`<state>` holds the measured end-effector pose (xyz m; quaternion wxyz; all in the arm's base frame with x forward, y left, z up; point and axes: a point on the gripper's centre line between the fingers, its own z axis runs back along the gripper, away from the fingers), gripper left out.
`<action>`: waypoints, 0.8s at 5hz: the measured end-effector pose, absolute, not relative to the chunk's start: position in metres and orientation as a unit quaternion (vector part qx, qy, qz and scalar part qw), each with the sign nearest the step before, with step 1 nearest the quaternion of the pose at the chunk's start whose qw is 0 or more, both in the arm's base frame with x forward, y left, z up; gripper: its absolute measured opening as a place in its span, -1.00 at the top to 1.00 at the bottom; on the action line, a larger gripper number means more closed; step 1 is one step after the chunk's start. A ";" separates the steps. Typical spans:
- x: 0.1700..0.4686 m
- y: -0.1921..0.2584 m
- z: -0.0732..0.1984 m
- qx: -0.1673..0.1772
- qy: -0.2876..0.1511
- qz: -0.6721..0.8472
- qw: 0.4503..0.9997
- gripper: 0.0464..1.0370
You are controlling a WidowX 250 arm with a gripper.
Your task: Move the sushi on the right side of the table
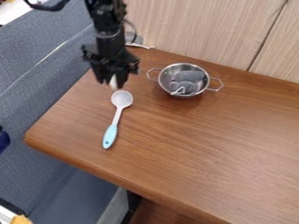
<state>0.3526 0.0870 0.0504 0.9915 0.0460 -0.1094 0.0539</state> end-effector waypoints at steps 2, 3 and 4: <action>0.392 0.011 0.077 0.009 -0.163 -0.059 0.985 -0.03; 0.392 -0.039 0.071 -0.004 -0.160 -0.135 0.978 -0.03; 0.383 -0.081 0.056 -0.013 -0.145 -0.193 0.970 -0.03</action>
